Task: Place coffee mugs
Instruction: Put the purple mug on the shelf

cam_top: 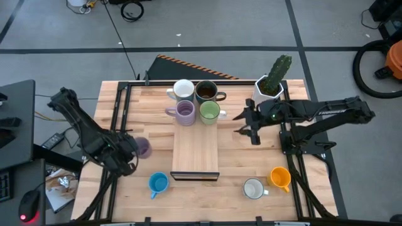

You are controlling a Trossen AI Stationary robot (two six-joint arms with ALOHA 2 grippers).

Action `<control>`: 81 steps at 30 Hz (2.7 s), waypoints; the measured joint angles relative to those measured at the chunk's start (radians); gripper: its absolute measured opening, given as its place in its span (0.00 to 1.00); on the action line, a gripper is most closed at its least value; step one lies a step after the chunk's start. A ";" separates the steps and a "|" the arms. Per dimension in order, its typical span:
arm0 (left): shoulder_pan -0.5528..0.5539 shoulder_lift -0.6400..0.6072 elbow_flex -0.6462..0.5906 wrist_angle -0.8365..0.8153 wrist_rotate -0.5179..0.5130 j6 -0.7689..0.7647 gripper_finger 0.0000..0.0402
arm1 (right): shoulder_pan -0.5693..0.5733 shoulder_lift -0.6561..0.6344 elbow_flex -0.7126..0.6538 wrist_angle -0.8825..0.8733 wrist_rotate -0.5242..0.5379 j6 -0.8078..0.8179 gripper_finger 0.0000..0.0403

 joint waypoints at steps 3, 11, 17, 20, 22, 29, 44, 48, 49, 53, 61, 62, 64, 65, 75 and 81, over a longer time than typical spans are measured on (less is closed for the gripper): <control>0.000 -0.036 0.010 -0.014 -0.024 0.074 0.13 | -0.027 0.000 0.003 0.001 0.002 0.041 0.57; 0.071 -0.125 0.010 0.030 -0.069 0.243 0.13 | -0.047 0.000 0.003 0.006 0.003 0.098 0.52; 0.210 -0.135 0.010 0.130 -0.048 0.492 0.13 | -0.048 0.000 0.003 0.052 0.027 0.100 0.51; 0.304 -0.133 0.010 0.207 0.004 0.633 0.13 | -0.056 0.000 0.004 0.078 0.016 0.085 0.50; 0.373 -0.133 0.012 0.250 0.055 0.724 0.13 | -0.065 0.000 0.004 0.069 0.002 0.085 0.50; 0.594 -0.133 0.112 0.239 0.160 0.960 0.13 | -0.073 0.000 0.004 0.029 -0.014 0.125 0.49; 0.779 0.131 0.325 0.242 0.272 1.371 0.13 | -0.072 0.000 0.004 0.069 -0.016 0.163 0.48; 0.810 0.229 0.396 0.215 0.279 1.460 0.13 | -0.072 0.000 0.004 0.073 -0.016 0.175 0.48; 0.818 0.250 0.409 0.209 0.280 1.479 0.13 | -0.072 0.000 0.004 0.073 -0.016 0.176 0.48; 0.845 0.319 0.447 0.195 0.280 1.535 0.13 | -0.072 0.000 0.004 0.074 -0.016 0.177 0.48; 0.886 0.366 0.454 0.193 0.284 1.601 0.13 | -0.071 0.000 0.004 0.076 -0.034 0.179 0.48; 0.888 0.366 0.454 0.199 0.286 1.606 0.13 | -0.071 0.000 0.004 0.081 -0.035 0.179 0.48; 0.894 0.366 0.454 0.216 0.286 1.607 0.13 | -0.071 0.000 0.004 0.082 -0.035 0.179 0.48; 0.896 0.366 0.454 0.224 0.290 1.607 0.13 | -0.071 0.000 0.004 0.082 -0.035 0.179 0.48; 0.906 0.392 0.454 0.206 0.317 1.600 0.13 | -0.071 0.000 0.004 0.089 -0.035 0.173 0.48; 0.906 0.401 0.454 0.208 0.317 1.600 0.13 | -0.070 0.000 0.004 0.089 -0.035 0.172 0.48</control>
